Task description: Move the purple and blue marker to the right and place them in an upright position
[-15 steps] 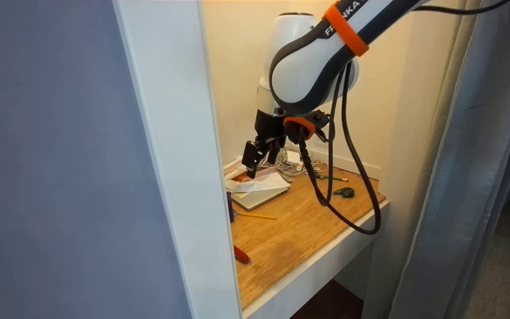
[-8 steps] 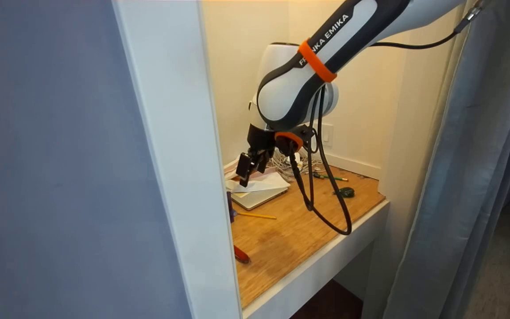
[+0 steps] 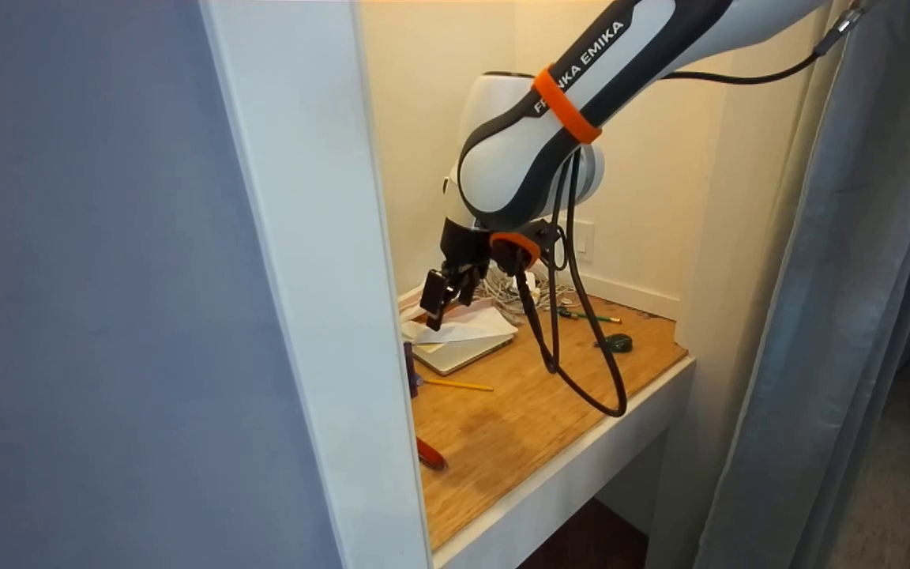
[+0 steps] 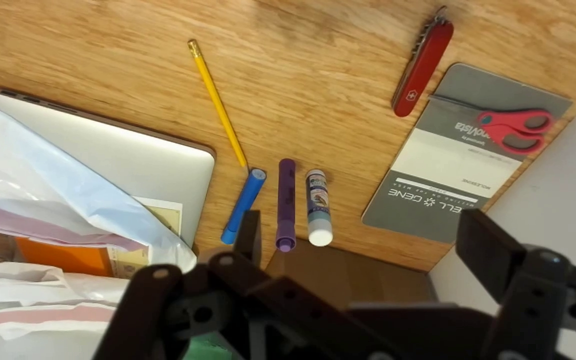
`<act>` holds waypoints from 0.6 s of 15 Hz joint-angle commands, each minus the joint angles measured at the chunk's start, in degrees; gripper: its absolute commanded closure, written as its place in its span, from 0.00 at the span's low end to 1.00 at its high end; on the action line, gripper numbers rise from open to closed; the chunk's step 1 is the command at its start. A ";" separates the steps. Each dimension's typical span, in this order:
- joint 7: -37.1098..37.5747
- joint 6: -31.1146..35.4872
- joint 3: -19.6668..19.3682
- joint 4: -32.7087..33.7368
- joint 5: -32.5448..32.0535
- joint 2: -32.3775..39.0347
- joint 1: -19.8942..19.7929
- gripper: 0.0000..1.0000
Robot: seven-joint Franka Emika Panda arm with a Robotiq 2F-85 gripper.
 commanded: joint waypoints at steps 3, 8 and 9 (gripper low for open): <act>-10.49 3.58 2.20 5.53 5.02 7.16 -1.73 0.00; -18.93 6.31 4.76 12.17 6.75 15.57 -4.68 0.00; -20.46 6.81 5.58 13.61 6.82 17.36 -5.55 0.00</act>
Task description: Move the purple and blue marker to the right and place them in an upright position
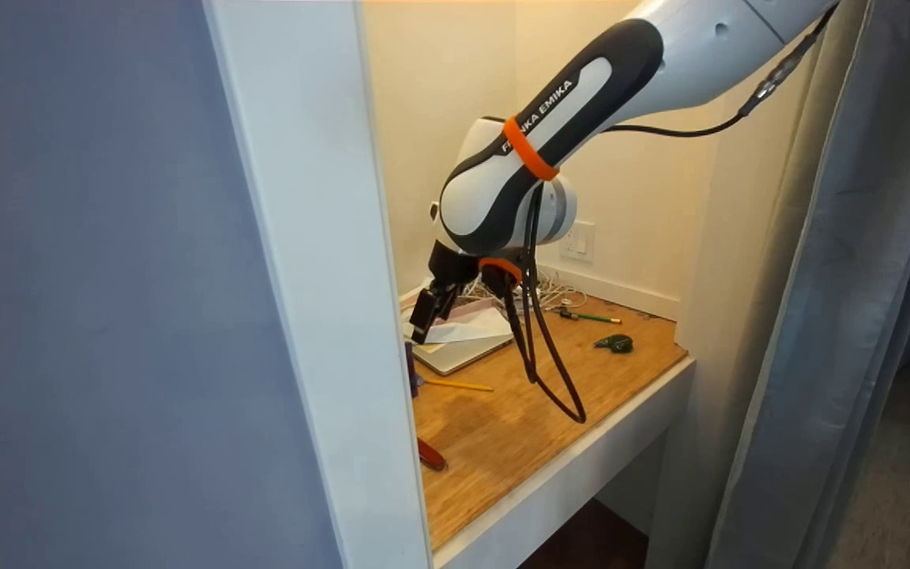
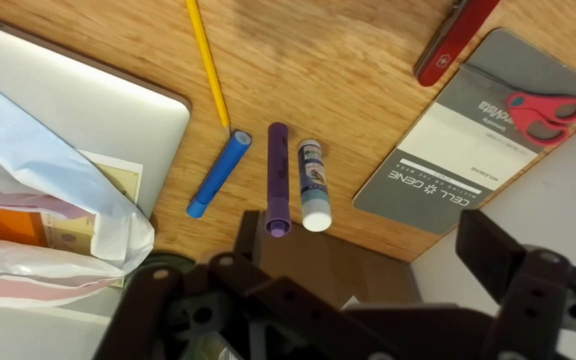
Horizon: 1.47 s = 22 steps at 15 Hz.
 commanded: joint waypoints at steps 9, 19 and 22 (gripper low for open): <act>-14.85 1.96 11.65 17.18 3.83 20.12 -10.20 0.00; -19.89 0.25 14.61 22.85 3.30 26.14 -12.06 0.17; -19.89 -0.52 13.85 23.42 2.95 26.06 -11.69 0.41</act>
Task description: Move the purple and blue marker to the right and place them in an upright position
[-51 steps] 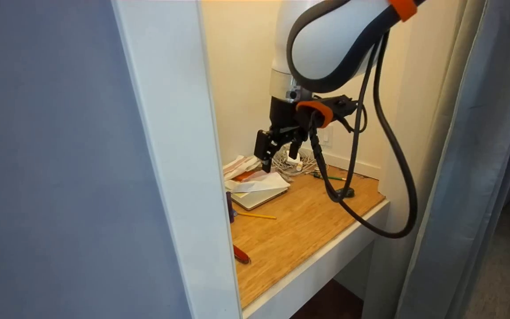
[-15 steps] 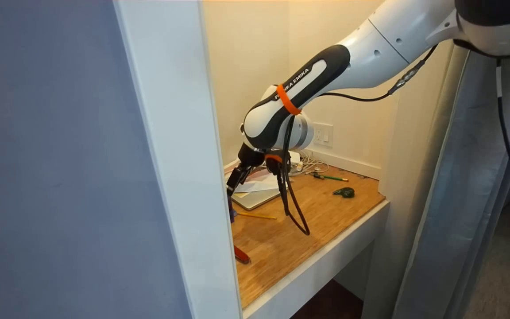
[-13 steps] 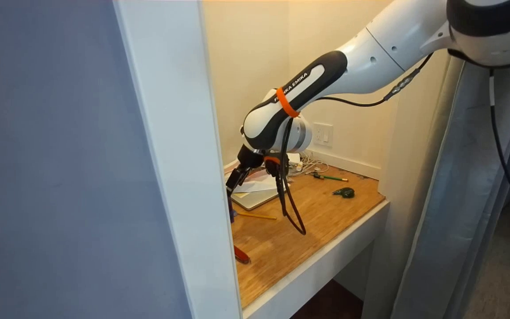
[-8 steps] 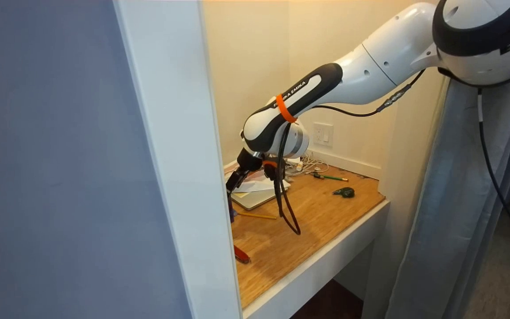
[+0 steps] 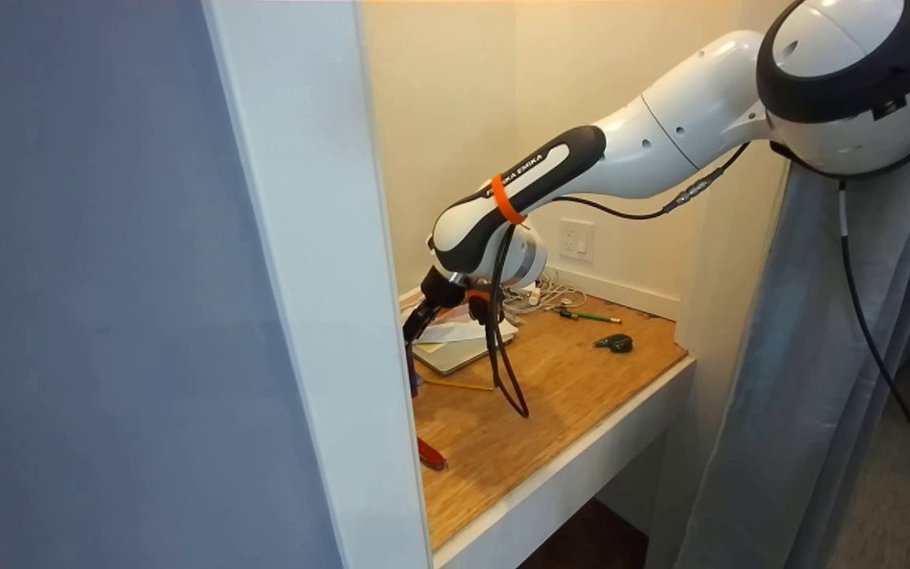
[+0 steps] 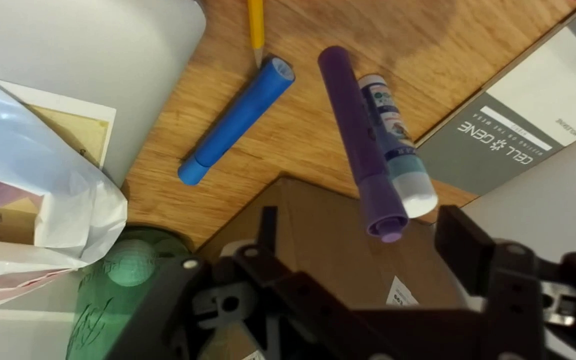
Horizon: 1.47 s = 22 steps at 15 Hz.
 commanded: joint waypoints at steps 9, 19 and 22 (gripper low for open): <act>-1.60 -6.94 -0.63 3.15 1.38 0.71 0.46 0.94; 8.09 -4.45 -6.35 -8.08 2.52 -13.21 0.00 0.90; 12.47 -2.45 -10.41 -13.35 1.51 -18.08 0.97 0.90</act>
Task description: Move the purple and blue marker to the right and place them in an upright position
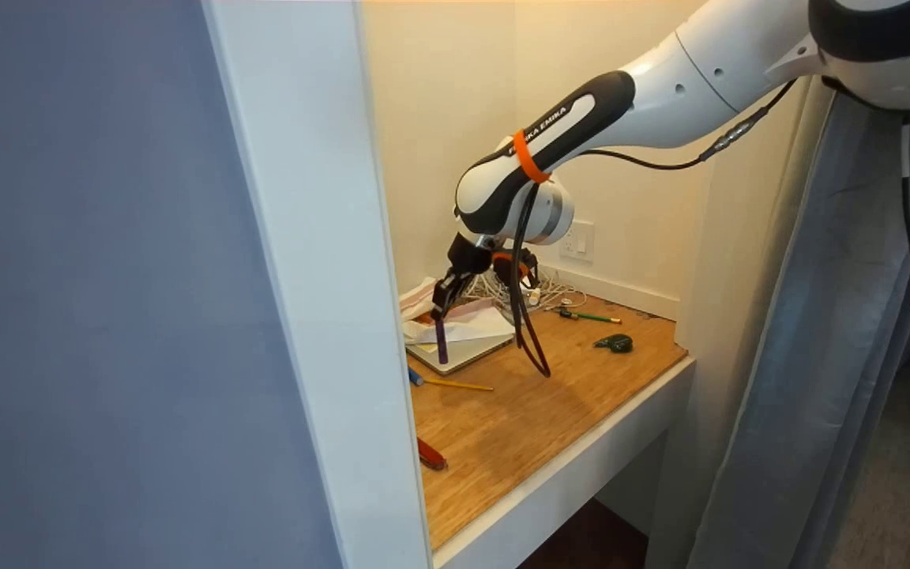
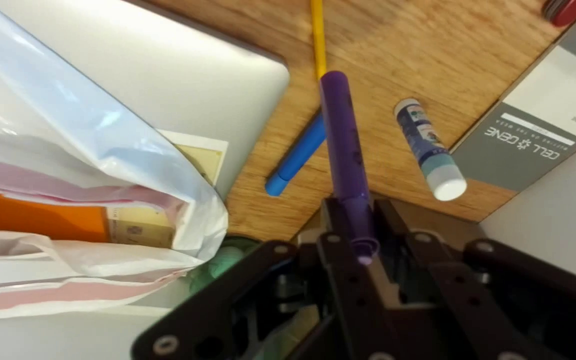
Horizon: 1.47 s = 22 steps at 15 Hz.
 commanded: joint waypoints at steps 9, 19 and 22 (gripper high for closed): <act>21.85 17.90 -11.98 -18.55 1.46 -11.71 2.10 0.93; 23.95 19.06 -12.79 -16.96 -0.67 -9.76 2.12 0.94; 29.93 21.27 -18.80 -14.47 -0.95 -8.69 5.87 0.94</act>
